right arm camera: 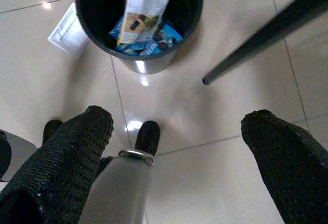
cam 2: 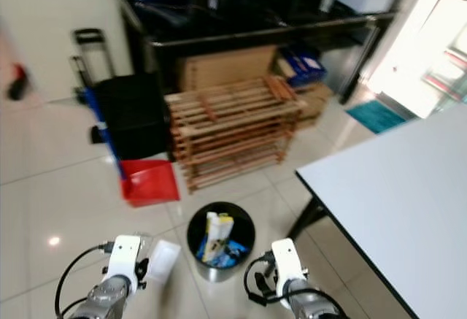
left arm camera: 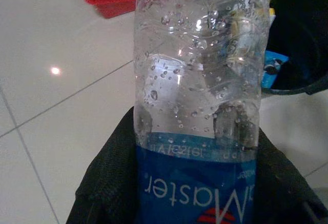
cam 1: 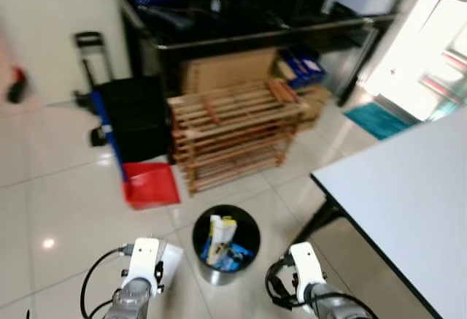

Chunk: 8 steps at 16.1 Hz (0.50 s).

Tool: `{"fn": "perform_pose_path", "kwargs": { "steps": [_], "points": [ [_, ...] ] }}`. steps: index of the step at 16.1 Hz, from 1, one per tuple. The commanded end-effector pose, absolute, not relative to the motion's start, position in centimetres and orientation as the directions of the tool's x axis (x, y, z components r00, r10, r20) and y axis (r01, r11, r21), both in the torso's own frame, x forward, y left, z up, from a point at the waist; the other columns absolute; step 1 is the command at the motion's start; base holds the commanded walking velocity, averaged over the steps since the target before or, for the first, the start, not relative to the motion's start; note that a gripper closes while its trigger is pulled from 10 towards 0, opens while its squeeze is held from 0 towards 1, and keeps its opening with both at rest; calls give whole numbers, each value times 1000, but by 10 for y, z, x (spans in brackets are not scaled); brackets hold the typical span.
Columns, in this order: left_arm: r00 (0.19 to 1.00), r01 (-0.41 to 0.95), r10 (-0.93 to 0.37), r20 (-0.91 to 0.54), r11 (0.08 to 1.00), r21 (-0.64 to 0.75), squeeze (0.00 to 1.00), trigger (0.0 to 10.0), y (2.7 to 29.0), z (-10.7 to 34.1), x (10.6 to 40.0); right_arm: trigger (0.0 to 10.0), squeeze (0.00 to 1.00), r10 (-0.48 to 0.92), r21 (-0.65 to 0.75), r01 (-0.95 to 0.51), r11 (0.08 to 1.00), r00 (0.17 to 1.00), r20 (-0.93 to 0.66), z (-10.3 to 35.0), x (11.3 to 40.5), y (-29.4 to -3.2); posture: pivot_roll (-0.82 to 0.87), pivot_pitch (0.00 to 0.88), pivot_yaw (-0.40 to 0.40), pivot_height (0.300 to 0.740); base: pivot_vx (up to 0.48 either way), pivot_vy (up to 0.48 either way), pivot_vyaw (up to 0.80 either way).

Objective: Picking trash to rubbish bin

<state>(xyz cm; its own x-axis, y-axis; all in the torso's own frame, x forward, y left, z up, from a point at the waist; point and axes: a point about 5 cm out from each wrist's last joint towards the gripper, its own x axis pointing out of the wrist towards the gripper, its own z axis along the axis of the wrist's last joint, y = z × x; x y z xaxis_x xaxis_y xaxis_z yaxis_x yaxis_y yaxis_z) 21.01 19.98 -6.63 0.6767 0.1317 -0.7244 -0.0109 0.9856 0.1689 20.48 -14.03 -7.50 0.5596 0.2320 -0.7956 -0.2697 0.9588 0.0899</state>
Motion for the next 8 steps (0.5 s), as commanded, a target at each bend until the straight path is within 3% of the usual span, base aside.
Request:
{"fn": "perform_pose_path", "kwargs": {
  "steps": [1,2,5,8],
  "points": [
    [680,-11,121,-723,988,154,0,10000,197,-66,211,10000,0,235,79,-292,953,551,-801,-74,206,-143,40,25,-110,740,0,0,-800],
    [679,-12,120,-724,988,153,0,10000,197,-66,211,10000,0,237,77,-298,951,550,-801,-74,206,-142,39,24,-109,740,0,0,-800],
    [680,-12,119,-724,988,151,0,10000,197,-66,211,10000,0,239,77,-304,950,545,-804,-75,205,-141,40,22,-110,740,0,0,0],
    [683,-11,118,-721,988,151,0,10000,197,-66,212,10000,0,240,75,-308,948,543,-805,-74,206,-141,40,22,-110,740,0,0,-800]
  ]
}}
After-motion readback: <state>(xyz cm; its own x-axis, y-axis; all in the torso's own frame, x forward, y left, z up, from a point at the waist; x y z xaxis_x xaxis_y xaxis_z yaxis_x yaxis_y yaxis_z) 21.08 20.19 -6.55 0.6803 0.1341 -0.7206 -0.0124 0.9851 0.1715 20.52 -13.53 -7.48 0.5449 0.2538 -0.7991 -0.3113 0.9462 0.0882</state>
